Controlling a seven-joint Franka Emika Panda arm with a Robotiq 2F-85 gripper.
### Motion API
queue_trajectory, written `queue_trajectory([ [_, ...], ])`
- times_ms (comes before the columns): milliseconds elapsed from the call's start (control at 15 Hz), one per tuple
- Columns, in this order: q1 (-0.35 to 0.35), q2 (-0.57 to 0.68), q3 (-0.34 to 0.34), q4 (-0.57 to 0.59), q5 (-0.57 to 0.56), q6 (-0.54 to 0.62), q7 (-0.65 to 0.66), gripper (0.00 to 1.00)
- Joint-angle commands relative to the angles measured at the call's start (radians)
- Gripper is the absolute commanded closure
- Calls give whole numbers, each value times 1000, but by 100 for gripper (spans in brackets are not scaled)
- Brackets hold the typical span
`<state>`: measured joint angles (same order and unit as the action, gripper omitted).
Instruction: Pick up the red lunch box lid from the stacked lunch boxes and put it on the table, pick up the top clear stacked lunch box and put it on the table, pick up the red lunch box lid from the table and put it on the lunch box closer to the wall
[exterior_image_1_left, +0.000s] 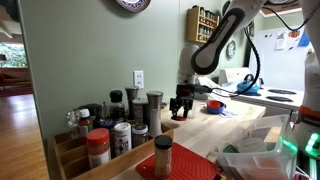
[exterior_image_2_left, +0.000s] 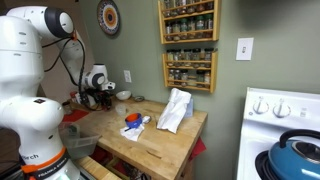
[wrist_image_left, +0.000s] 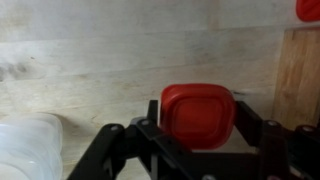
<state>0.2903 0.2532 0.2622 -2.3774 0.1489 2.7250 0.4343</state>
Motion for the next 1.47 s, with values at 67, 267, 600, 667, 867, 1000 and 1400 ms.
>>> queue_trajectory([
  [67,7,-47,-11,-4,16,-22,-21,0],
  [267,2,-137,-43,-34,-28,-55,3,0],
  [600,-44,-235,-108,-77,-134,-119,56,0],
  [667,-57,-244,-116,-82,-154,-126,65,0],
  [867,-88,-249,-126,-92,-189,-133,69,0],
  [1000,-99,-241,-124,-92,-182,-135,60,8],
  [1400,-103,-230,-121,-102,-171,-152,52,40],
])
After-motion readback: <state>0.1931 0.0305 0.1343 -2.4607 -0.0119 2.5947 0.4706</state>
